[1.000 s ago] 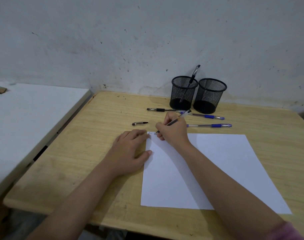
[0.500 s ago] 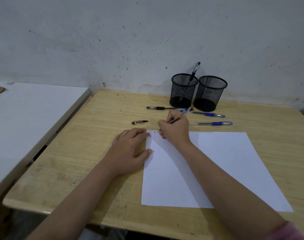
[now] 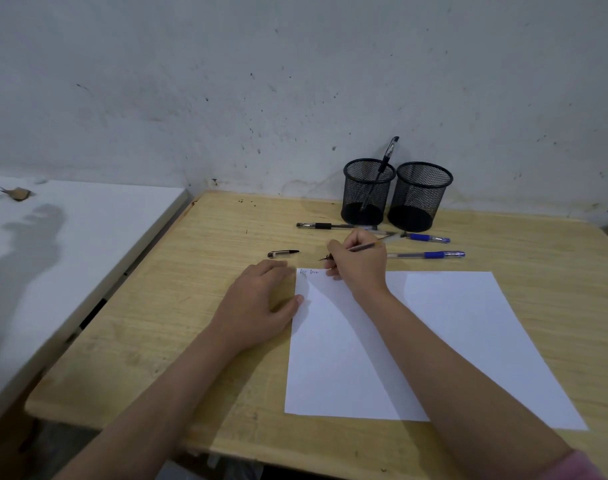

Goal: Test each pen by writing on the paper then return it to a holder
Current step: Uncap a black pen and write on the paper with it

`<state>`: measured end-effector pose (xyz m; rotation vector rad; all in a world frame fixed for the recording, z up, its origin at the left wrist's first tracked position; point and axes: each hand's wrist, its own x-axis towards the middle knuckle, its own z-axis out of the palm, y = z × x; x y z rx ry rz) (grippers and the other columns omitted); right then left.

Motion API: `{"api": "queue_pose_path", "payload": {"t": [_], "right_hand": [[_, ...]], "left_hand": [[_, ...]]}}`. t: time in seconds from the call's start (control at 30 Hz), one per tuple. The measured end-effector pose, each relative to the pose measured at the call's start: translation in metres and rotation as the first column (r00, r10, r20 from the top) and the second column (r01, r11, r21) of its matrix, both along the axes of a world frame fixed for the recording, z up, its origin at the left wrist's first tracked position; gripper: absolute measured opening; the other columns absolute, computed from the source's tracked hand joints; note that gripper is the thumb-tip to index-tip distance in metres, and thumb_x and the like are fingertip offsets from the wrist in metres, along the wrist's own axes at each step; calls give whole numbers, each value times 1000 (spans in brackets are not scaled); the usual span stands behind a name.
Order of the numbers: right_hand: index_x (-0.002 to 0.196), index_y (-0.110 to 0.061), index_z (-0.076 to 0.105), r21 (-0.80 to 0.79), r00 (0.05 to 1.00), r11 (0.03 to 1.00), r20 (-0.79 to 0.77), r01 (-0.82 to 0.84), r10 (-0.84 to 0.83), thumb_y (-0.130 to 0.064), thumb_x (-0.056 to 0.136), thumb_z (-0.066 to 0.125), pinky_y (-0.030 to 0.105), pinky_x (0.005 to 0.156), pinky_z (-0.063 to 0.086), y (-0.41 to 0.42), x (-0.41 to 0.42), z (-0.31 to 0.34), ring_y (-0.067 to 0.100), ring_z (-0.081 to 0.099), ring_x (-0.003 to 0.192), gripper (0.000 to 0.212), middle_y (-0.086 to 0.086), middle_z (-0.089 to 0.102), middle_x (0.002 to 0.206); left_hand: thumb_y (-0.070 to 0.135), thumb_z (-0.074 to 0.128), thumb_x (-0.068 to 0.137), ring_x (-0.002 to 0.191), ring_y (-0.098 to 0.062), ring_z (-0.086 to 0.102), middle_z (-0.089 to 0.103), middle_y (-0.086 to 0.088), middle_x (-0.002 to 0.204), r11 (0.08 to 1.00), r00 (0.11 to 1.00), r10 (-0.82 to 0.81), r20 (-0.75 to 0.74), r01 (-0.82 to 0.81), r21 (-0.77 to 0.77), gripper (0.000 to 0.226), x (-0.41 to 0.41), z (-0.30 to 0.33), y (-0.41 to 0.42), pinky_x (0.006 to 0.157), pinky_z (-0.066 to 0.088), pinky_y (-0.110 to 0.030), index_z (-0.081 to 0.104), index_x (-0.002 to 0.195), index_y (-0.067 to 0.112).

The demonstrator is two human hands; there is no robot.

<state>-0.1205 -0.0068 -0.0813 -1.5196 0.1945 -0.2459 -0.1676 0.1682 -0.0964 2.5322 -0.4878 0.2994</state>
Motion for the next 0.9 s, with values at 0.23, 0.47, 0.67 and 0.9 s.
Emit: {"api": "queue_pose_path", "payload": {"t": [0.23,0.47,0.67,0.9], "right_hand": [[69,-8,53,91,992,988,44,-123,120,3,83,61,25,57,57,-1,-3,5,19,69,66,20,13,64,69],[86,-9,70,-35,973,975,67,-218,220,-10,77,75,22,48,51,-9,-11,17,11,63,59,11,6,69,73],[86,-9,70,39,980,982,74,-185,182,-10,85,67,25,46,52,-20,-16,30,9,58,55,4,4,61,67],[84,-8,71,-60,974,984,146,-167,174,-10,84,68,26,46,54,-23,-27,44,5,58,53,4,4,61,64]], "left_hand": [[16,59,83,109,-23,53,60,-5,118,982,977,191,89,-191,-12,39,35,9,-4,85,40,-27,58,121,11],[17,55,87,89,-21,58,66,-3,96,970,969,245,42,-245,-5,19,54,9,-10,75,48,-34,69,100,13],[13,64,84,79,-13,63,69,-1,93,898,969,246,-14,-234,-374,13,45,27,-21,72,49,-21,71,95,12],[7,67,81,72,-1,59,66,2,81,875,987,140,82,-84,-478,12,28,47,-32,65,42,-4,72,91,10]]}}
